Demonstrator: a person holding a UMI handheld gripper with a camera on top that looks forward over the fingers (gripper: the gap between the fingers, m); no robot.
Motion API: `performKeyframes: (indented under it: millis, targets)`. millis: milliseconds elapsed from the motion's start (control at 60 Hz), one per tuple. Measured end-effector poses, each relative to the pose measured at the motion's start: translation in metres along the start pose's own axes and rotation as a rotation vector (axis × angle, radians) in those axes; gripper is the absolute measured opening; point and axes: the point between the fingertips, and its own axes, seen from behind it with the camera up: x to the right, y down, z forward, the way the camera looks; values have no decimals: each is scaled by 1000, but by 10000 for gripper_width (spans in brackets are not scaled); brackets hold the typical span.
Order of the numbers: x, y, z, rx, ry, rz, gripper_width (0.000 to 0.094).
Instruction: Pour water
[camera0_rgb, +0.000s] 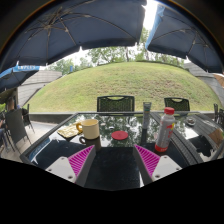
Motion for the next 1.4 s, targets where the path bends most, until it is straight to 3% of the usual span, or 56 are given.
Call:
performKeyframes:
  millis: [117,483,733,800,850,1000,1200,1400]
  targets:
    - [16,-2,3,14,38,-4,800]
    - [195,-19,44,62,202,6,802]
    - [217,-50,134,160,104,31,794]
    - [222,-59,146,199,103,27,711]
    - [222,-63,150,219,98,11,521]
    - [229,-67,147,270,159,15,479]
    - [227,-63,156,211,216,-43,368]
    - [177,-119,171,172,318,-575,368]
